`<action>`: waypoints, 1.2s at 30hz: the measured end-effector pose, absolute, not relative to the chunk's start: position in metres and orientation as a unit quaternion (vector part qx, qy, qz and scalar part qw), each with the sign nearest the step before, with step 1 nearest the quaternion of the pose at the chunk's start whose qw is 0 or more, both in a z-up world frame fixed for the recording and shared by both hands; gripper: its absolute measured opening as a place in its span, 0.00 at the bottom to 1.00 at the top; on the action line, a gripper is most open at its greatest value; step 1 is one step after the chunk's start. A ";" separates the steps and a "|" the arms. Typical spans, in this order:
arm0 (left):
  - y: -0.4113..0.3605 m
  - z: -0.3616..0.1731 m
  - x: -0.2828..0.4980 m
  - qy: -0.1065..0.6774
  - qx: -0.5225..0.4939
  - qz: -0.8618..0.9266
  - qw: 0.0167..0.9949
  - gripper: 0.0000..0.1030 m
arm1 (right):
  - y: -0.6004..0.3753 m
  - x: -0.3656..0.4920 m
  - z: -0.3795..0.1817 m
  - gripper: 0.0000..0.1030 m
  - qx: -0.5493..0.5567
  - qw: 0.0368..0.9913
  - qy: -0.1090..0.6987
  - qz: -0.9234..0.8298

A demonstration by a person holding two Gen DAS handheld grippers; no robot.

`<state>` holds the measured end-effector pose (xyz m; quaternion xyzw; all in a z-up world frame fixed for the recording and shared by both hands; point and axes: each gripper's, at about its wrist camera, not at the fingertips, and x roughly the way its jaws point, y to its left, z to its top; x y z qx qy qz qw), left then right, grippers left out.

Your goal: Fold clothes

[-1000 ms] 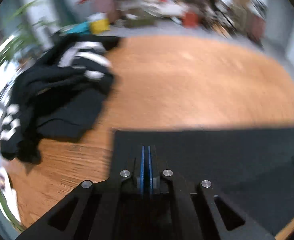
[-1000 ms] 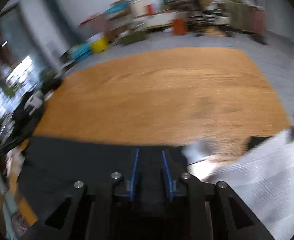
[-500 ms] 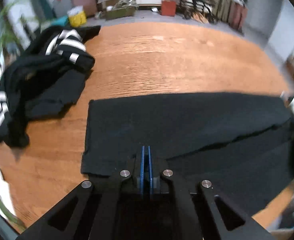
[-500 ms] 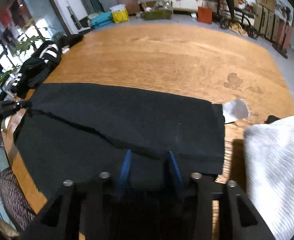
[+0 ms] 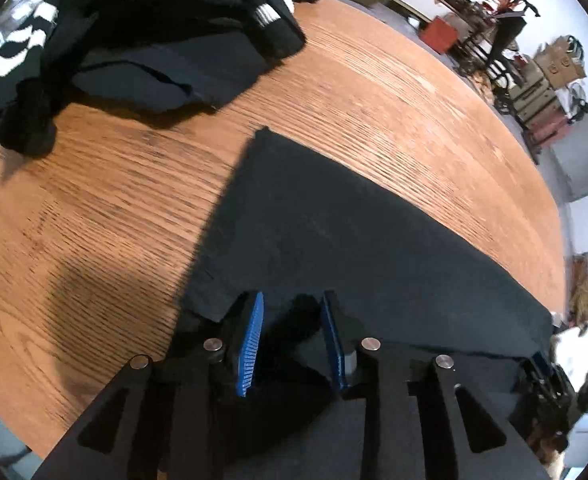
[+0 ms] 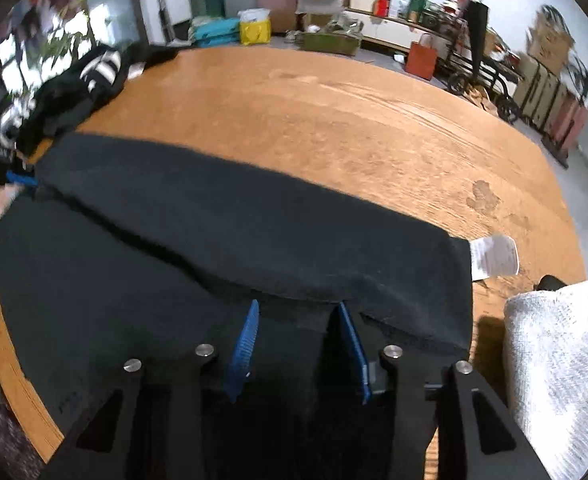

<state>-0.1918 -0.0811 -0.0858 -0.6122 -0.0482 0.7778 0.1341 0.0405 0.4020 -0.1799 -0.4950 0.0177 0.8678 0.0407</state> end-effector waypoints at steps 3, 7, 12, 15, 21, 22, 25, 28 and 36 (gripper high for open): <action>-0.076 -0.086 -0.194 -0.027 -0.606 0.787 0.115 0.27 | 0.398 0.029 -0.181 0.17 -0.500 0.053 -0.009 0.865; -0.078 -0.086 -0.199 -0.017 -0.603 0.791 0.101 0.10 | 0.403 0.023 -0.167 0.01 -0.486 0.057 0.022 0.872; -0.090 -0.085 -0.197 -0.043 -0.611 0.783 0.113 0.10 | 0.398 0.037 -0.153 0.20 -0.476 0.029 -0.007 0.879; -0.091 -0.086 -0.191 -0.059 -0.629 0.767 0.112 0.16 | 0.389 0.038 -0.168 0.43 -0.495 0.026 -0.060 0.866; -0.111 -0.080 -0.185 -0.098 -0.633 0.763 0.087 0.39 | 0.393 0.035 -0.180 0.45 -0.520 0.033 -0.101 0.848; -0.116 -0.078 -0.184 -0.099 -0.628 0.767 0.082 0.40 | 0.399 0.038 -0.176 0.46 -0.519 0.032 -0.087 0.850; -0.125 -0.073 -0.182 -0.099 -0.612 0.781 0.080 0.40 | 0.430 0.059 -0.161 0.49 -0.507 0.053 0.012 0.860; -0.131 -0.072 -0.181 -0.105 -0.598 0.790 0.085 0.40 | 0.458 0.073 -0.159 0.48 -0.498 0.082 0.115 0.855; -0.148 -0.068 -0.169 -0.137 -0.577 0.801 0.082 0.40 | 0.471 0.069 -0.167 0.48 -0.490 0.090 0.179 0.848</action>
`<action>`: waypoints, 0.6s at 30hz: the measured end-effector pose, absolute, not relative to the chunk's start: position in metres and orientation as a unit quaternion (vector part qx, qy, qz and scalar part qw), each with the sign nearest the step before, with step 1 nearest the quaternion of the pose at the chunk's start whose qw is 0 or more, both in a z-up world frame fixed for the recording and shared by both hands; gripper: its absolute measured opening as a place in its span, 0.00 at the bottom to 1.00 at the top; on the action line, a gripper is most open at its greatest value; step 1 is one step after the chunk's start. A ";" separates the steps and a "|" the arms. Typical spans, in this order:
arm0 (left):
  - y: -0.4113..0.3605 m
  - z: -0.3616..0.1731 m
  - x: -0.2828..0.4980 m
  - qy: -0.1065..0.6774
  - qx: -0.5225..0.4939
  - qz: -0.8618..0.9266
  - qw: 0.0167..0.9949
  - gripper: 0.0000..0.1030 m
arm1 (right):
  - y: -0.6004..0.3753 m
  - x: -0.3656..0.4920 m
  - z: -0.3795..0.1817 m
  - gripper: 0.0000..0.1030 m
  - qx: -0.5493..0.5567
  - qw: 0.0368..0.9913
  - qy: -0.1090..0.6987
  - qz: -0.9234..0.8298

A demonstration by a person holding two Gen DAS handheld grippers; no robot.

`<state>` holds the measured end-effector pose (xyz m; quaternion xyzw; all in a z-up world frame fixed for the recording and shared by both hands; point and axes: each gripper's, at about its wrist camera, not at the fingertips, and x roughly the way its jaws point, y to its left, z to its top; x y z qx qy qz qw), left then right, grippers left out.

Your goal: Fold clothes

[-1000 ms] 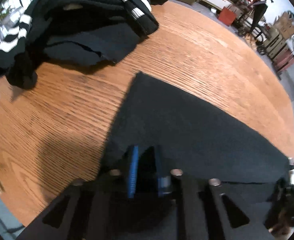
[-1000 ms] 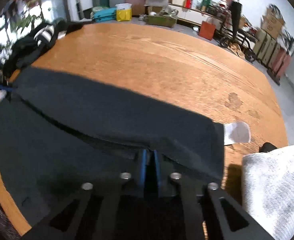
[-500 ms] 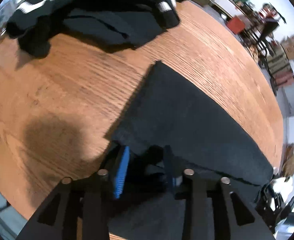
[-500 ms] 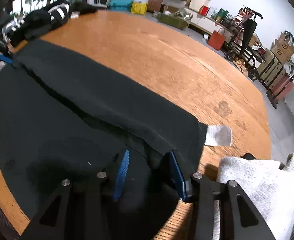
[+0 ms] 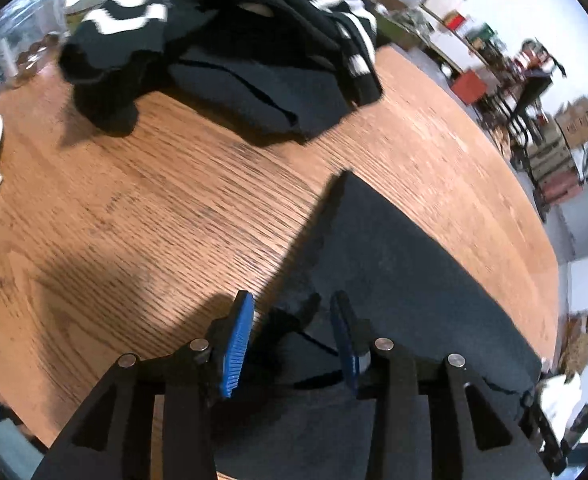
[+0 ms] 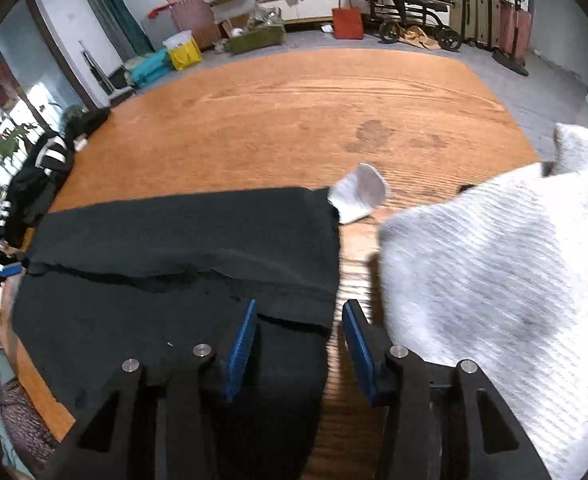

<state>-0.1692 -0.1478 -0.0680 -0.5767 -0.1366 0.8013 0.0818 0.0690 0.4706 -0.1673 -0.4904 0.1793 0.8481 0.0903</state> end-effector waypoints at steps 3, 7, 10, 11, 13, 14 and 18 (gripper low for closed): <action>-0.158 -0.071 -0.175 -0.161 -0.570 0.801 0.086 0.40 | 0.476 0.070 -0.170 0.48 -0.486 0.087 0.214 0.843; -0.156 -0.072 -0.177 -0.162 -0.563 0.805 0.100 0.40 | 0.483 0.067 -0.174 0.48 -0.492 0.091 0.233 0.834; -0.146 -0.077 -0.185 -0.153 -0.562 0.806 0.109 0.40 | 0.490 0.063 -0.177 0.48 -0.491 0.102 0.259 0.825; -0.139 -0.083 -0.190 -0.140 -0.570 0.803 0.105 0.40 | 0.493 0.061 -0.178 0.48 -0.492 0.104 0.263 0.823; -0.127 -0.091 -0.198 -0.120 -0.582 0.798 0.102 0.39 | 0.493 0.048 -0.180 0.48 -0.504 0.109 0.258 0.817; -0.125 -0.092 -0.198 -0.113 -0.581 0.800 0.098 0.34 | 0.492 0.044 -0.181 0.47 -0.508 0.112 0.255 0.815; -0.121 -0.091 -0.197 -0.095 -0.578 0.805 0.092 0.12 | 0.494 0.043 -0.183 0.13 -0.509 0.118 0.254 0.814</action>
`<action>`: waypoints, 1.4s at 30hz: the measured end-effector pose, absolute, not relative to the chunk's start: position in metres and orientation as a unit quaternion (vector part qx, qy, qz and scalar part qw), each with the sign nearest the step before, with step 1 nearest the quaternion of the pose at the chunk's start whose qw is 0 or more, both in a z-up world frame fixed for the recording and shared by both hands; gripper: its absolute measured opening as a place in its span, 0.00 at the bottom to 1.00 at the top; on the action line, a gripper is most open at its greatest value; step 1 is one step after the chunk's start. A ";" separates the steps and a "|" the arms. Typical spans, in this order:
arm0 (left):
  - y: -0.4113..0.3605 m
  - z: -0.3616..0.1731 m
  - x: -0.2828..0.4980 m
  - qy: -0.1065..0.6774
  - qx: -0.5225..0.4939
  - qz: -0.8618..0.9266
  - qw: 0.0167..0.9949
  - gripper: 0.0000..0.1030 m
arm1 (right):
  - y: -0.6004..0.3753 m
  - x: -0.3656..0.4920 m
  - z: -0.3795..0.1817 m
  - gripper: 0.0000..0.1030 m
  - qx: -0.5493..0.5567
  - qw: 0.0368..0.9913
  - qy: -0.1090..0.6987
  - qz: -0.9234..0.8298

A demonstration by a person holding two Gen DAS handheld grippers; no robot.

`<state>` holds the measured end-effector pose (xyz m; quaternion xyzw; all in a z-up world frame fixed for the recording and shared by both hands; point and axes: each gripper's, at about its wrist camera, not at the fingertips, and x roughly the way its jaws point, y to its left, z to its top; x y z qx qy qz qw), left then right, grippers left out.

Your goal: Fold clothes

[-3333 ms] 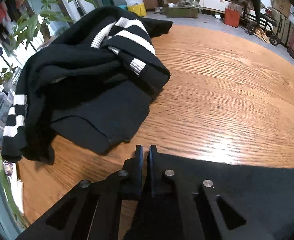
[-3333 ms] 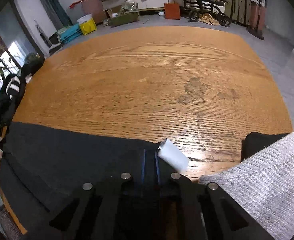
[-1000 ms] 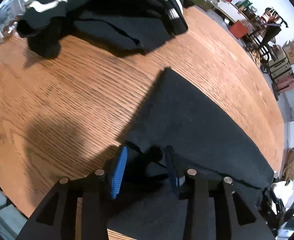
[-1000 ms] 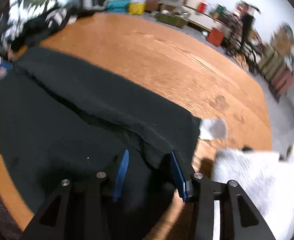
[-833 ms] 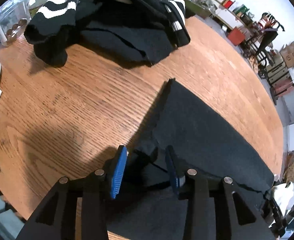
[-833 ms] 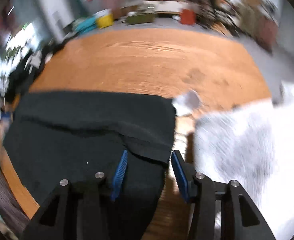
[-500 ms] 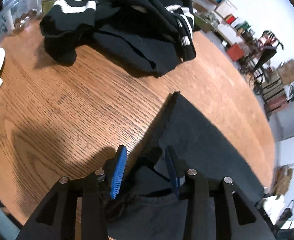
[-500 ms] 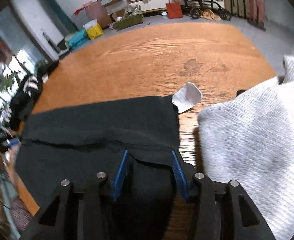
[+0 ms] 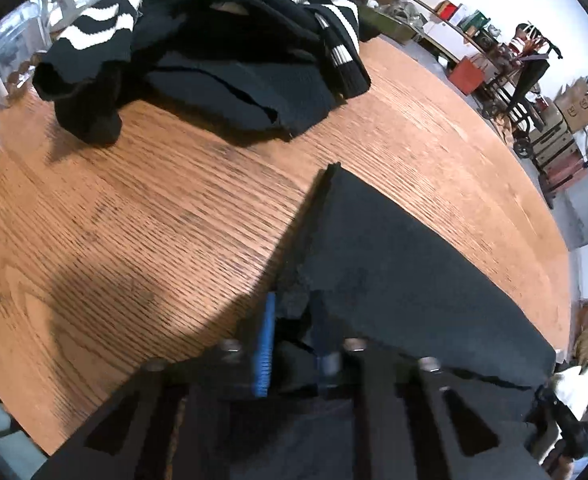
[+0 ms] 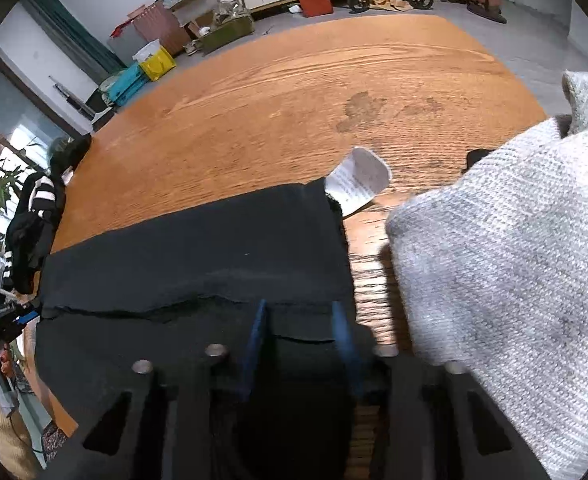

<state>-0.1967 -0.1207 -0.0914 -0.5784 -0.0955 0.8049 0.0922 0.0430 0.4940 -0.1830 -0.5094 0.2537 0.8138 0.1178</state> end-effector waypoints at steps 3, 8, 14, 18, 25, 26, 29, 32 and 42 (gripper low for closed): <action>-0.122 -0.086 -0.195 -0.097 -0.572 0.808 0.103 0.09 | 0.492 0.047 -0.181 0.05 -0.505 0.112 0.254 0.817; -0.125 -0.071 -0.193 -0.101 -0.553 0.819 0.118 0.09 | 0.491 0.056 -0.161 0.04 -0.469 0.096 0.272 0.835; -0.134 -0.052 -0.198 -0.128 -0.539 0.821 0.137 0.08 | 0.495 0.074 -0.129 0.04 -0.437 0.094 0.281 0.849; -0.133 -0.067 -0.206 -0.121 -0.555 0.813 0.126 0.08 | 0.495 0.084 -0.130 0.04 -0.449 0.099 0.277 0.843; -0.128 -0.093 -0.203 -0.094 -0.575 0.806 0.106 0.08 | 0.478 0.071 -0.170 0.04 -0.523 0.132 0.205 0.817; -0.130 -0.093 -0.204 -0.099 -0.577 0.804 0.106 0.08 | 0.477 0.070 -0.171 0.04 -0.523 0.136 0.198 0.818; -0.132 -0.086 -0.205 -0.103 -0.573 0.805 0.111 0.08 | 0.478 0.069 -0.167 0.04 -0.522 0.137 0.200 0.817; -0.127 -0.087 -0.206 -0.090 -0.569 0.811 0.106 0.08 | 0.476 0.069 -0.160 0.03 -0.518 0.152 0.181 0.822; -0.116 -0.070 -0.199 -0.046 -0.532 0.844 0.044 0.43 | 0.462 0.071 -0.139 0.11 -0.489 0.119 0.168 0.847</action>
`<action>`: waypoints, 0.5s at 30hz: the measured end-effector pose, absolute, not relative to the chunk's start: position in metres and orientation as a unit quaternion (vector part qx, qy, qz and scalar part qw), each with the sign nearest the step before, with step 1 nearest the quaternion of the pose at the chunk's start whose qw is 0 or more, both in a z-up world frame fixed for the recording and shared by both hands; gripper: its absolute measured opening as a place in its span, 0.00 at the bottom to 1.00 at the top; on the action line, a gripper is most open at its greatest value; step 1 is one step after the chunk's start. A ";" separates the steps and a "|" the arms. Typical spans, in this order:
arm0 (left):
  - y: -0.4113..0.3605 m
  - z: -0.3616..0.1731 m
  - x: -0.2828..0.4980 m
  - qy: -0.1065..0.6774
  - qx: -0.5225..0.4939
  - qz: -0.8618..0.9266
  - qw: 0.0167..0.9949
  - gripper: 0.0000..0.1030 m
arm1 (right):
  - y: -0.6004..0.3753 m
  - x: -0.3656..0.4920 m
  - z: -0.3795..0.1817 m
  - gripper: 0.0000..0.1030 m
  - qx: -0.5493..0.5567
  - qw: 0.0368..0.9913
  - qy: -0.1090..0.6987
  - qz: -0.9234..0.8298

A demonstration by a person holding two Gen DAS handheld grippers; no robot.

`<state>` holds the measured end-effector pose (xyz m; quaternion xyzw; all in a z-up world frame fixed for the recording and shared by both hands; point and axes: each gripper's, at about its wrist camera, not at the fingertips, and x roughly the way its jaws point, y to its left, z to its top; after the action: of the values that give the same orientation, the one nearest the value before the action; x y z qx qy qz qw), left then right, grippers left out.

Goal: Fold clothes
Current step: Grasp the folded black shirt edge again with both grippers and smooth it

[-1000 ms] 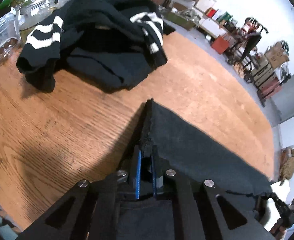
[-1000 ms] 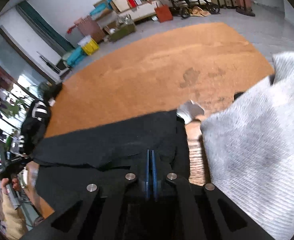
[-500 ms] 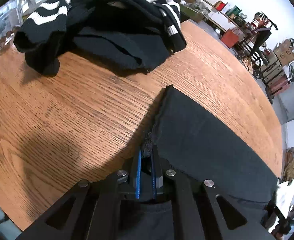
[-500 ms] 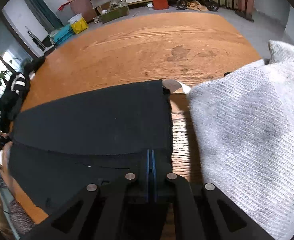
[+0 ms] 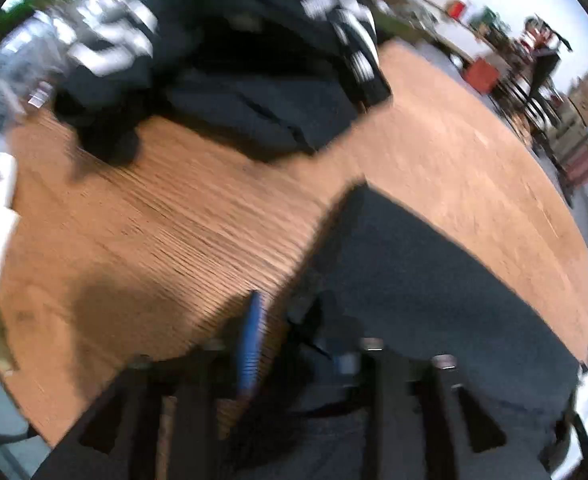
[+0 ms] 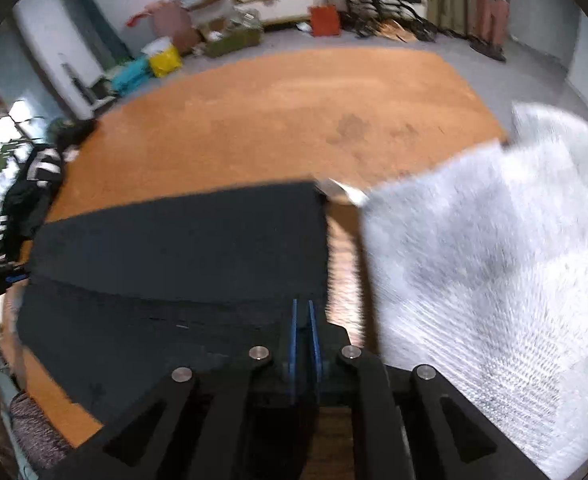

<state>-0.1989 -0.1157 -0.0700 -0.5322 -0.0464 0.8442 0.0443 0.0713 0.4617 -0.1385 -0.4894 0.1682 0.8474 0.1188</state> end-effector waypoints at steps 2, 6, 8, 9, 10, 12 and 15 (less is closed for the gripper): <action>-0.103 -0.050 -0.188 -0.024 -0.487 0.872 0.043 0.47 | 0.447 0.057 -0.128 0.12 -0.478 0.092 0.154 0.860; -0.042 -0.037 -0.167 0.055 -0.433 0.891 0.128 0.36 | 0.407 0.011 -0.135 0.13 -0.472 0.023 0.149 0.869; -0.012 -0.055 -0.166 0.092 -0.458 0.871 0.152 0.08 | 0.384 -0.010 -0.154 0.13 -0.481 0.002 0.148 0.864; -0.006 -0.064 -0.169 0.100 -0.465 0.866 0.153 0.08 | 0.373 -0.020 -0.165 0.13 -0.486 -0.007 0.146 0.861; -0.002 -0.074 -0.172 0.107 -0.470 0.864 0.144 0.08 | 0.368 -0.023 -0.173 0.12 -0.490 -0.008 0.149 0.859; -0.014 -0.087 -0.183 0.101 -0.473 0.867 0.118 0.08 | 0.366 -0.024 -0.186 0.10 -0.495 0.000 0.158 0.854; -0.038 -0.101 -0.199 0.069 -0.484 0.867 0.094 0.08 | 0.390 -0.008 -0.193 0.08 -0.487 0.000 0.213 0.847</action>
<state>-0.1990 -0.0381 -0.1014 -0.4836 0.0693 0.8675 0.0938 -0.0076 0.3896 -0.1930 -0.4866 0.2134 0.8472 0.0002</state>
